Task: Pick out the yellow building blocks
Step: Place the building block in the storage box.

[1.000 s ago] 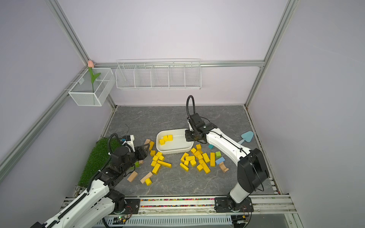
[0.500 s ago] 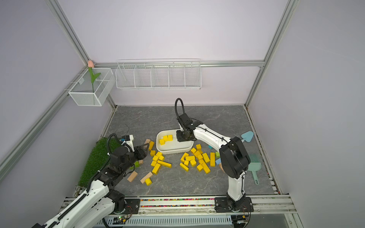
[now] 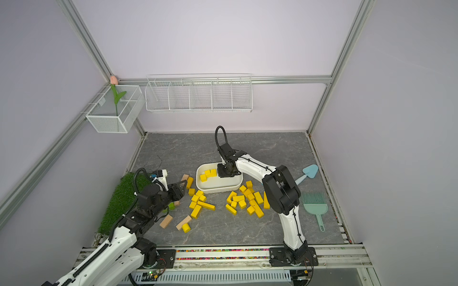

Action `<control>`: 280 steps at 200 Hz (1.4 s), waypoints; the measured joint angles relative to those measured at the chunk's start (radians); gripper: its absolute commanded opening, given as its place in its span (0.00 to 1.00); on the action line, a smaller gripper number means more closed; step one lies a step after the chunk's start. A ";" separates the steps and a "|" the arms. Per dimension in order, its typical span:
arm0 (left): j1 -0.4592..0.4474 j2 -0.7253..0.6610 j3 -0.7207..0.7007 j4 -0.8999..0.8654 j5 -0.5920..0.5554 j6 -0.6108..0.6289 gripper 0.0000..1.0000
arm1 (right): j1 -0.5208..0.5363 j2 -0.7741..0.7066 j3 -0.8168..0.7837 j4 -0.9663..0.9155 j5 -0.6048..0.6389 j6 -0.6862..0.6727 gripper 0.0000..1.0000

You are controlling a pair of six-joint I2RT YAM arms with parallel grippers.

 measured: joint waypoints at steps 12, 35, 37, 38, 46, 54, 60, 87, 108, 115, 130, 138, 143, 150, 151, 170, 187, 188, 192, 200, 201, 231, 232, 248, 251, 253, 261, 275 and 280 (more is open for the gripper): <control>0.003 0.000 -0.003 0.001 0.002 0.000 0.57 | 0.000 0.025 0.028 0.000 -0.002 0.002 0.29; 0.005 0.000 -0.006 0.001 0.004 0.000 0.57 | 0.000 0.066 0.085 -0.001 -0.003 0.003 0.29; 0.005 0.000 -0.006 0.001 0.005 0.000 0.57 | 0.000 0.068 0.088 -0.001 -0.004 0.003 0.29; 0.005 0.000 -0.006 0.001 0.005 0.000 0.57 | 0.000 0.071 0.092 -0.002 -0.004 0.003 0.29; 0.006 0.000 -0.006 0.001 0.005 0.000 0.57 | 0.000 0.079 0.106 -0.003 -0.004 0.003 0.29; 0.007 0.000 -0.006 0.001 0.008 0.000 0.57 | 0.000 0.086 0.119 -0.005 -0.004 0.003 0.29; 0.008 -0.001 -0.006 0.001 0.011 0.000 0.57 | 0.000 0.091 0.128 -0.005 -0.003 0.003 0.29; 0.012 -0.003 -0.006 0.001 0.019 0.000 0.57 | 0.000 0.114 0.163 -0.014 -0.003 0.003 0.30; 0.014 -0.003 -0.007 0.001 0.020 0.000 0.57 | 0.000 0.124 0.167 -0.019 0.000 0.007 0.30; 0.014 -0.003 -0.007 0.001 0.022 0.000 0.57 | 0.000 0.126 0.167 -0.023 0.000 0.009 0.30; 0.016 -0.003 -0.007 0.001 0.023 0.000 0.57 | 0.000 0.126 0.167 -0.031 0.001 0.011 0.30; 0.018 -0.003 -0.007 0.002 0.023 0.000 0.57 | 0.000 0.126 0.167 -0.034 0.001 0.011 0.30; 0.018 -0.003 -0.007 0.002 0.023 0.000 0.57 | 0.000 0.126 0.167 -0.035 0.001 0.011 0.30; 0.018 -0.003 -0.007 0.002 0.023 0.000 0.57 | 0.000 0.126 0.167 -0.036 0.001 0.011 0.30; 0.018 -0.003 -0.007 0.002 0.023 0.000 0.57 | 0.000 0.126 0.167 -0.036 0.001 0.011 0.30; 0.019 -0.003 -0.007 0.001 0.024 0.000 0.57 | 0.000 0.126 0.167 -0.038 0.000 0.014 0.31; 0.019 -0.003 -0.007 0.002 0.026 0.000 0.57 | 0.000 0.126 0.167 -0.038 0.000 0.014 0.31; 0.019 -0.003 -0.007 0.002 0.026 0.000 0.57 | 0.000 0.126 0.167 -0.038 0.000 0.014 0.31; 0.019 -0.003 -0.007 0.002 0.027 0.000 0.57 | 0.000 0.126 0.167 -0.038 0.000 0.014 0.31; 0.019 -0.003 -0.007 0.001 0.027 0.000 0.57 | 0.000 0.126 0.167 -0.038 0.000 0.014 0.31; 0.019 -0.003 -0.007 0.002 0.027 0.000 0.57 | 0.000 0.126 0.167 -0.038 0.000 0.014 0.31; 0.021 -0.003 -0.007 0.001 0.028 0.000 0.57 | 0.000 0.127 0.169 -0.038 -0.001 0.014 0.33; 0.021 -0.003 -0.007 0.002 0.028 0.000 0.57 | 0.000 0.127 0.169 -0.038 -0.001 0.014 0.33; 0.024 -0.003 -0.007 0.002 0.030 0.000 0.57 | 0.000 0.127 0.171 -0.037 -0.003 0.015 0.33; 0.024 -0.003 -0.007 0.002 0.030 0.000 0.57 | 0.000 0.127 0.171 -0.037 -0.004 0.015 0.34; 0.024 -0.003 -0.007 0.002 0.031 0.000 0.57 | 0.000 0.127 0.171 -0.037 -0.004 0.016 0.34; 0.024 -0.003 -0.007 0.001 0.031 -0.001 0.57 | 0.000 0.127 0.171 -0.037 -0.006 0.018 0.35; 0.024 -0.003 -0.007 0.001 0.031 -0.002 0.57 | 0.000 0.127 0.171 -0.037 -0.008 0.019 0.36; 0.024 -0.003 -0.007 0.002 0.031 -0.002 0.57 | 0.000 0.127 0.171 -0.037 -0.009 0.021 0.36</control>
